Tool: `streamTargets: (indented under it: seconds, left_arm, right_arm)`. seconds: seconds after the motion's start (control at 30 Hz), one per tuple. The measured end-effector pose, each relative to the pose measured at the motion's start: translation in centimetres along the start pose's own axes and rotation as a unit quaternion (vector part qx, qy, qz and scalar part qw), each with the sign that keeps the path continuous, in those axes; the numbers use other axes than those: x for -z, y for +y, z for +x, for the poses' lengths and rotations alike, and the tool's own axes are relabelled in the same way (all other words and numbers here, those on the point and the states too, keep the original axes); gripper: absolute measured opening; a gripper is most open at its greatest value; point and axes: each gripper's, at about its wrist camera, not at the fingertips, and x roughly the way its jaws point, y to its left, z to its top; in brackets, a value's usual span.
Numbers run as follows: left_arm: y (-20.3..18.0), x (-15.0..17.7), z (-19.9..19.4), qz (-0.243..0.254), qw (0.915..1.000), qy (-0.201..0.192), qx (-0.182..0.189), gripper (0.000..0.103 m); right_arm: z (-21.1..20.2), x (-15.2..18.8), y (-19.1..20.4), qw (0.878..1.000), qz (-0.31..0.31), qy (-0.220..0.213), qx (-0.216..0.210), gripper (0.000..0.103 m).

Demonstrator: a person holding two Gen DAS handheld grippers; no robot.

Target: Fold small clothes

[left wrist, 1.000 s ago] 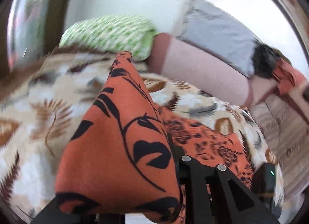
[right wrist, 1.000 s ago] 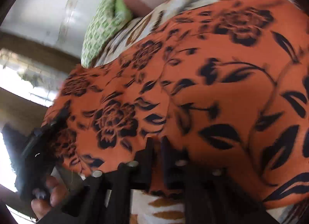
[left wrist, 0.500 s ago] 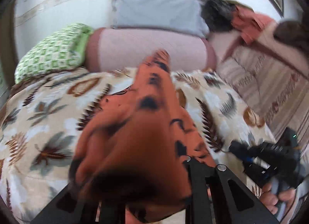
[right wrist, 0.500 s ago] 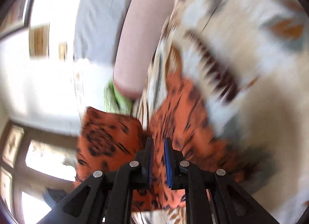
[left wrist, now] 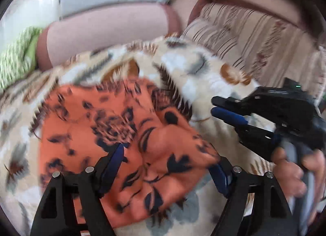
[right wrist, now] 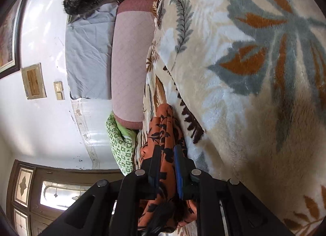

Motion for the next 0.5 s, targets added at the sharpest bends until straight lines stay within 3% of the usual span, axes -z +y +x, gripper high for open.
streamTargets:
  seconds: [0.1,0.17,0.27,0.4,0.5]
  left_arm:
    - [2.2,0.2,-3.8,0.008,0.9983,-0.052,-0.026,0.084]
    - [4.3,0.3,-5.1,-0.009,0.9966,-0.064,-0.050,0.085]
    - [7.6,0.7,-6.4,-0.048,0.9922,-0.073,-0.088,0.085]
    - [11.0,1.8,-7.9,-0.101,0.9855,-0.082,-0.109,0.085]
    - [12.1,2.4,-7.3,-0.116,0.9829,-0.064,-0.128,0.085]
  right_arm:
    - [-0.5,0.6,1.6,0.999,-0.036,-0.019,-0.016,0.016]
    - [-0.6,1.2,3.0,0.997,-0.069,-0.019,-0.028,0.016]
    - [-0.1,2.9,5.6,0.990,-0.128,-0.002,-0.060,0.016]
    - [1.0,5.6,8.5,0.975,-0.204,0.023,-0.086,0.016]
    - [1.9,7.1,9.6,0.968,-0.229,0.038,-0.096,0.016]
